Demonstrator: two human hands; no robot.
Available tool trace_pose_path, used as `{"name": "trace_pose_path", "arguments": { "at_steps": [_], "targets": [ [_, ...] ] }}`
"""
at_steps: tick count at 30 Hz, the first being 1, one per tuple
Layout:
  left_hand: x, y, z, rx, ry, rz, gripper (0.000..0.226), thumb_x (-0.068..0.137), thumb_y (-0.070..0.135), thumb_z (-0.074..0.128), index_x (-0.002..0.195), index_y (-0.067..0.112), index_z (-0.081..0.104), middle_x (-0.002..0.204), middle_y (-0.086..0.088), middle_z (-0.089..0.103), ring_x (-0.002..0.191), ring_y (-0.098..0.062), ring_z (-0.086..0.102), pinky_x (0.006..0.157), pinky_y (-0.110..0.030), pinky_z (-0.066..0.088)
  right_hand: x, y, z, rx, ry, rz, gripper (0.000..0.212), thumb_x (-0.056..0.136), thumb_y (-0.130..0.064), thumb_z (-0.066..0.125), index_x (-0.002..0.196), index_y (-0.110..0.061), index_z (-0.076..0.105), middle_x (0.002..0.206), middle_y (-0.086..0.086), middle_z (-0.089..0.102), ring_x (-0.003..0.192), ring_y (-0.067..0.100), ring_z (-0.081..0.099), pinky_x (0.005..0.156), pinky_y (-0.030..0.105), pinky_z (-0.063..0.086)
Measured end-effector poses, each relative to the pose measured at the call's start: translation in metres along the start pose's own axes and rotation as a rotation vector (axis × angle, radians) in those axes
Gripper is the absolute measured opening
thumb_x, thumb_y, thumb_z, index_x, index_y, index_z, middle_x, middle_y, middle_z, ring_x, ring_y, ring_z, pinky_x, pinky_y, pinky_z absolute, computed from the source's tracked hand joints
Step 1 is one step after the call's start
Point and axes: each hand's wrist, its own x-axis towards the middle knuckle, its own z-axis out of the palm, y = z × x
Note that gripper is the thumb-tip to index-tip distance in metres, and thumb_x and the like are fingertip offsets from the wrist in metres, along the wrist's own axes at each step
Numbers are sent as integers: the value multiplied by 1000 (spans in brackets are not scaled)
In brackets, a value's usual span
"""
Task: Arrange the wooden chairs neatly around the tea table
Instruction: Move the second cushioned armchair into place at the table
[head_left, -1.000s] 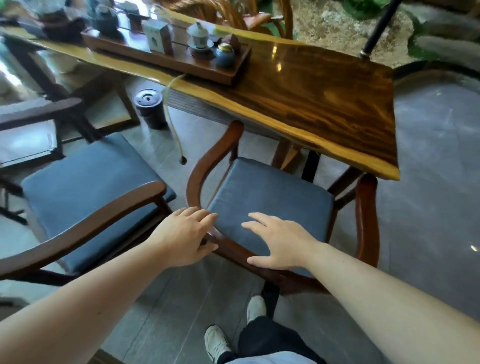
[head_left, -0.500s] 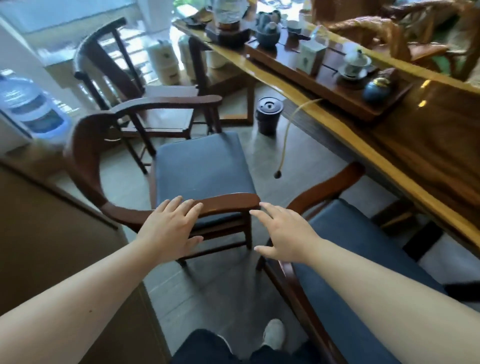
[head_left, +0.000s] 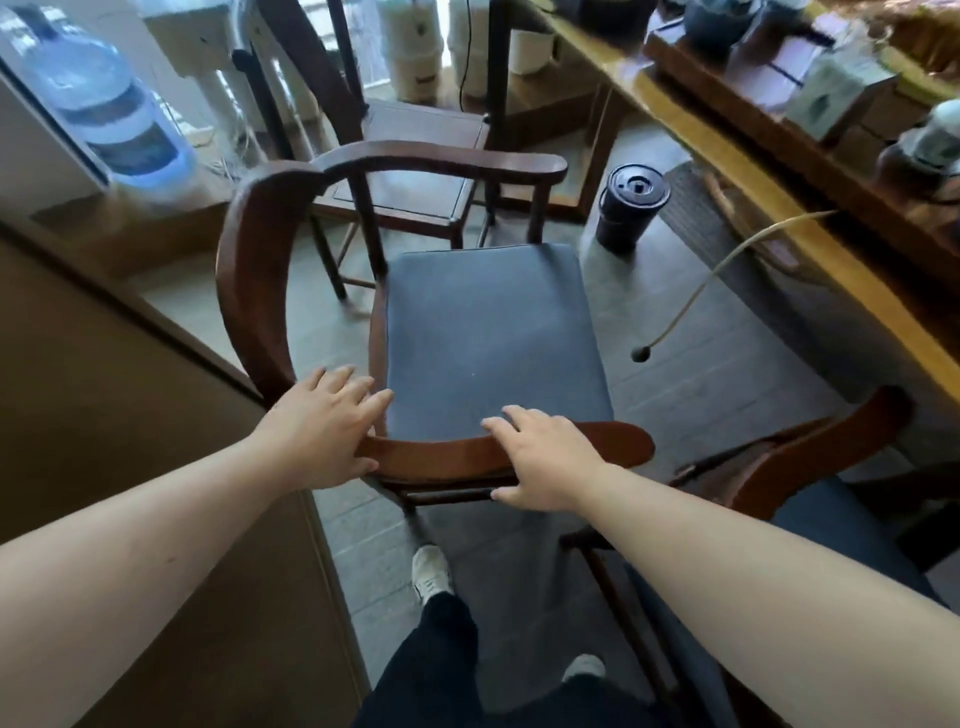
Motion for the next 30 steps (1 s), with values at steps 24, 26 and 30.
{"name": "trace_pose_path", "arguments": {
  "at_steps": [24,26,30],
  "targets": [
    [31,20,33,177,-198,202,14,93,27,46,104,21,51,101,1,65,91,-26,59,79,-38,39,30,43,23,-144,-314,-140,40,62,-41,65,88,-23,41,81,-3,60,79,28,62,52,32,31],
    [34,50,27,158,-187,218,14,94,23,43,104,18,50,103,-2,66,91,-27,60,75,-38,39,14,65,23,-172,-341,-127,42,61,-42,67,87,-23,41,85,-1,62,82,28,63,55,33,34],
    [42,106,4,118,-197,245,14,94,12,40,106,11,48,107,-9,64,95,-29,59,73,-38,37,-14,107,19,-222,-351,-116,43,64,-48,68,87,-23,41,92,1,64,87,30,63,62,35,38]
  ]
}}
